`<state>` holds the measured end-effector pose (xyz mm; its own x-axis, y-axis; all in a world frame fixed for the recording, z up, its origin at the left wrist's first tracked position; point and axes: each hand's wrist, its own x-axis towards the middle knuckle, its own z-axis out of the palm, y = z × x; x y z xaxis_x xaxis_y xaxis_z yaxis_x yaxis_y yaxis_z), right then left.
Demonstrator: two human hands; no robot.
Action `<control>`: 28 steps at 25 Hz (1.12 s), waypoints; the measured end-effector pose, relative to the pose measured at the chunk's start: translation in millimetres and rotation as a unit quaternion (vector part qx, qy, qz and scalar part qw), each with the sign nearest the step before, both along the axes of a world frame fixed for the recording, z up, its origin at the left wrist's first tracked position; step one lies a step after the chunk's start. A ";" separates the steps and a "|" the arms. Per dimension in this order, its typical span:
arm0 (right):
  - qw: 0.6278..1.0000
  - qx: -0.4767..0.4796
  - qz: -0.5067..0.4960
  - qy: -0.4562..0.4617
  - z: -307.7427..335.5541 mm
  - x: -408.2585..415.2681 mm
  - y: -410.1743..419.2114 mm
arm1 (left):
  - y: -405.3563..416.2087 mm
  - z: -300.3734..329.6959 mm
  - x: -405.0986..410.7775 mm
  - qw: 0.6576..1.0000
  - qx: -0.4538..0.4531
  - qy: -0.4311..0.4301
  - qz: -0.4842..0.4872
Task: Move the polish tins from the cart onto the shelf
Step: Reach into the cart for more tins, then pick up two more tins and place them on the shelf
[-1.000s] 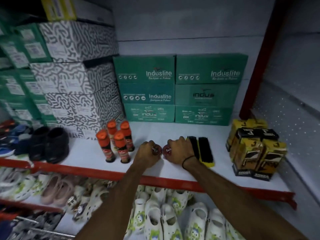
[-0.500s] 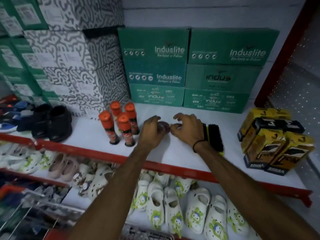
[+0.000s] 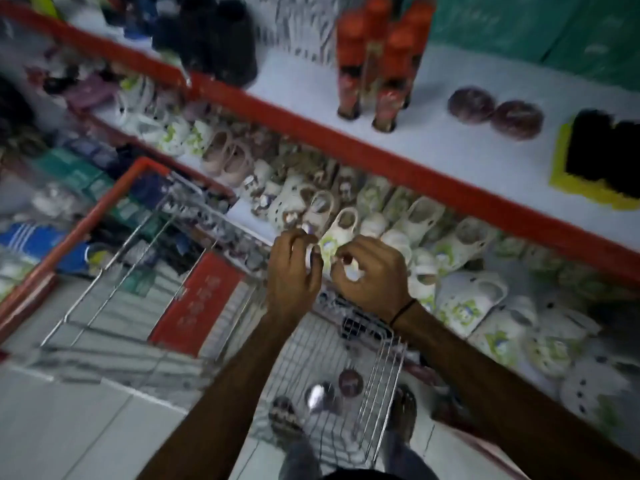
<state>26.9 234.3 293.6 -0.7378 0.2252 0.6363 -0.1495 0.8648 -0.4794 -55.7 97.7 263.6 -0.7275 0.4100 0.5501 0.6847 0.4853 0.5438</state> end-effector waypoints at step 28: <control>0.864 0.049 0.082 -0.494 -111.2 -9.0 -54.9 | -119.6 -93.3 7.0 0.880 -0.321 -0.350 -0.005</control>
<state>17.9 179.4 182.4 -0.9484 0.0468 -0.3135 0.1669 0.9145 -0.3684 -48.7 -22.0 170.3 -0.7904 0.4811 -0.3793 0.2964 0.8422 0.4504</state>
